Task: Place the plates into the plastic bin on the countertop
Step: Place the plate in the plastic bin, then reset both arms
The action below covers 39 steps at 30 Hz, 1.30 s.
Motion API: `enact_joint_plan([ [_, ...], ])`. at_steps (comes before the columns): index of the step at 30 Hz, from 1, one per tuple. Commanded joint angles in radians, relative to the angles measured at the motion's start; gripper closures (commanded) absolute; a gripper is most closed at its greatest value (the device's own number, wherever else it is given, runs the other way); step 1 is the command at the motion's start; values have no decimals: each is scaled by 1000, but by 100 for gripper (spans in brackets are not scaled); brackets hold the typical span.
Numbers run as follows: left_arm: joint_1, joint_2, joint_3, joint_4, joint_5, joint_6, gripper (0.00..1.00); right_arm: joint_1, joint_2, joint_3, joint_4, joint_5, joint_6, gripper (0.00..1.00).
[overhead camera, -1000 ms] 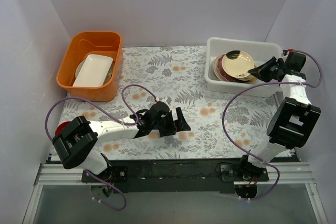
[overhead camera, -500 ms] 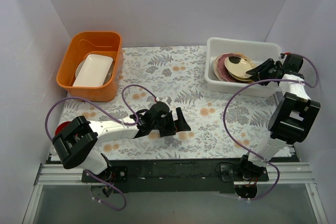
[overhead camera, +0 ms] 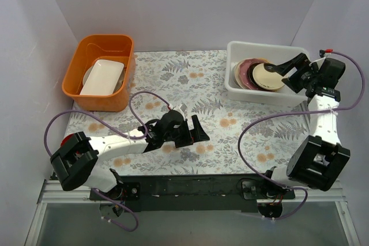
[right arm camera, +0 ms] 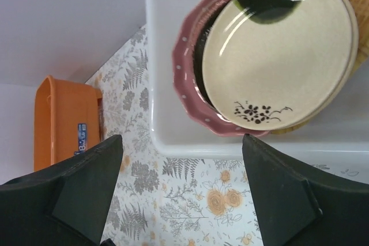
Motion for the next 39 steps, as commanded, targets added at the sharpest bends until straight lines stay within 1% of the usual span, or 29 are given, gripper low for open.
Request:
enact_joint_plan([
  [1,3,-77,0,-10,-49,12,2,27,-74,12,48,-19,-14,9],
  [3,1,-86,5,-11,-60,12,2,62,-90,39,13,-5,-53,6],
  [4,3,-88,5,-37,-60,12,2,74,-91,50,-1,1,-69,6],
  [8,3,-94,5,-47,-69,11,2,148,-87,99,-78,48,-149,6],
  [12,3,-89,37,-102,-118,26,2,270,-84,129,-181,159,-259,5],
  [14,7,-76,63,-190,-167,55,2,335,-94,110,-196,212,-285,5],
  [17,18,-59,118,-315,-242,81,2,390,-120,61,-222,263,-321,4],
  [18,29,-59,129,-339,-257,96,2,456,-127,49,-230,298,-331,4],
  [19,37,-62,138,-374,-267,104,2,481,-134,35,-251,318,-341,4],
  [20,47,-68,144,-384,-270,110,2,523,-140,9,-262,356,-351,4],
  [23,102,-103,143,-389,-244,135,2,597,-173,-45,-287,406,-351,3],
  [24,124,-112,141,-389,-239,146,2,614,-183,-90,-288,417,-350,2],
  [26,141,-140,140,-393,-227,155,2,656,-220,-135,-293,447,-341,2],
  [30,188,-175,140,-413,-213,172,2,682,-284,-277,-294,449,-324,2],
  [34,204,-227,124,-415,-204,175,2,686,-373,-385,-284,452,-325,2],
  [39,215,-290,97,-398,-187,185,2,685,-433,-442,-285,466,-330,2],
])
